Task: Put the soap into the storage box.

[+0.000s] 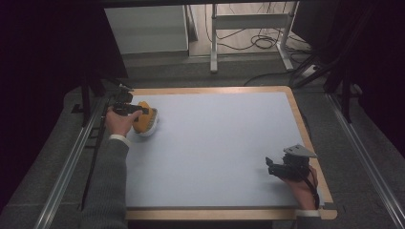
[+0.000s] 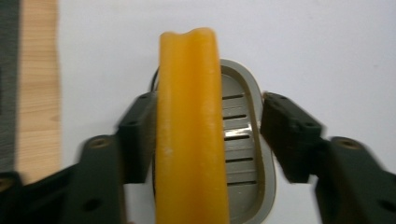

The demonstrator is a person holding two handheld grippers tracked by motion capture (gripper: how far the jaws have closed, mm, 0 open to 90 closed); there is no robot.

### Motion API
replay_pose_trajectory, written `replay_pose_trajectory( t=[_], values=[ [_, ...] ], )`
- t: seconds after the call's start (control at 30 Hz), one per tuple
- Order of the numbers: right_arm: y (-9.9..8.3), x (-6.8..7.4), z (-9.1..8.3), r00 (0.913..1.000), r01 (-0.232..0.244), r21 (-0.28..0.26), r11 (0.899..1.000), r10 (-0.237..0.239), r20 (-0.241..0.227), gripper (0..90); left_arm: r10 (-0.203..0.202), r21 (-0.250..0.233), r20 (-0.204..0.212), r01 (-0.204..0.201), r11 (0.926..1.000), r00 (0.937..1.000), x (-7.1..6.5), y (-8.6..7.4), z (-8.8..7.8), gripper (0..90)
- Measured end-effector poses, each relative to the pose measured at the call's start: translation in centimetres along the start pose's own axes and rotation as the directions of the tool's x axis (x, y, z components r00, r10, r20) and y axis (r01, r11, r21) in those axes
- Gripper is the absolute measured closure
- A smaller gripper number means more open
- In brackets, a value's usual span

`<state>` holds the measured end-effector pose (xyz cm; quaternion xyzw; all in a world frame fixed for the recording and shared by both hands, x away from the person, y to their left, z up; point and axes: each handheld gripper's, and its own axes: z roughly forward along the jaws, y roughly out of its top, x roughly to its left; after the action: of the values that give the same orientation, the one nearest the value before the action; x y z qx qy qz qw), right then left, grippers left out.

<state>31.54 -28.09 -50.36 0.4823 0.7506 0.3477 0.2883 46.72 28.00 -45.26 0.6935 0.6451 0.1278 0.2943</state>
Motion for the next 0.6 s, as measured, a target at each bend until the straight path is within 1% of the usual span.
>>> replay_pose_trajectory(
  t=[0.1,0.17,0.23,0.27,0.3,0.4,0.43,0.6],
  values=[
    [0.0,0.1,0.0,1.0,0.004,-0.001,1.0,-0.004,-0.002,9.5,0.02,-0.013,-0.02,-0.021,0.9997,0.9996,0.2,-0.1,-0.5,31.6],
    [0.0,0.1,0.0,1.0,0.003,0.001,1.0,-0.003,0.001,9.5,0.023,-0.033,-0.038,-0.025,0.9992,0.999,0.3,-0.1,-0.7,28.3],
    [0.0,0.0,0.0,1.0,0.003,0.002,1.0,-0.003,0.002,9.5,0.03,-0.04,-0.033,-0.031,0.9987,0.999,0.5,-0.2,-1.1,28.0],
    [0.0,0.0,0.0,1.0,0.004,0.002,1.0,-0.004,0.002,9.5,0.036,-0.047,-0.044,-0.038,0.9982,0.9984,0.5,-0.3,-1.3,28.1],
    [0.0,0.0,0.1,1.0,0.004,0.003,1.0,-0.004,0.001,9.5,0.042,-0.047,-0.046,-0.044,0.9979,0.9981,0.5,-0.3,-1.5,28.4],
    [0.0,0.1,0.1,1.0,0.006,0.005,1.0,-0.006,0.002,9.5,0.047,-0.07,-0.023,-0.049,0.9963,0.9986,0.5,-0.6,-2.0,27.7],
    [0.0,0.1,0.1,1.0,0.006,0.006,1.0,-0.006,0.001,9.5,0.052,-0.076,-0.004,-0.052,0.9957,0.9986,0.5,-0.7,-2.3,27.5],
    [0.0,0.1,0.1,1.0,0.008,0.007,1.0,-0.008,0.001,9.5,0.08,-0.094,0.038,-0.076,0.9927,0.9961,0.1,-1.4,-3.1,26.7]
  ],
)
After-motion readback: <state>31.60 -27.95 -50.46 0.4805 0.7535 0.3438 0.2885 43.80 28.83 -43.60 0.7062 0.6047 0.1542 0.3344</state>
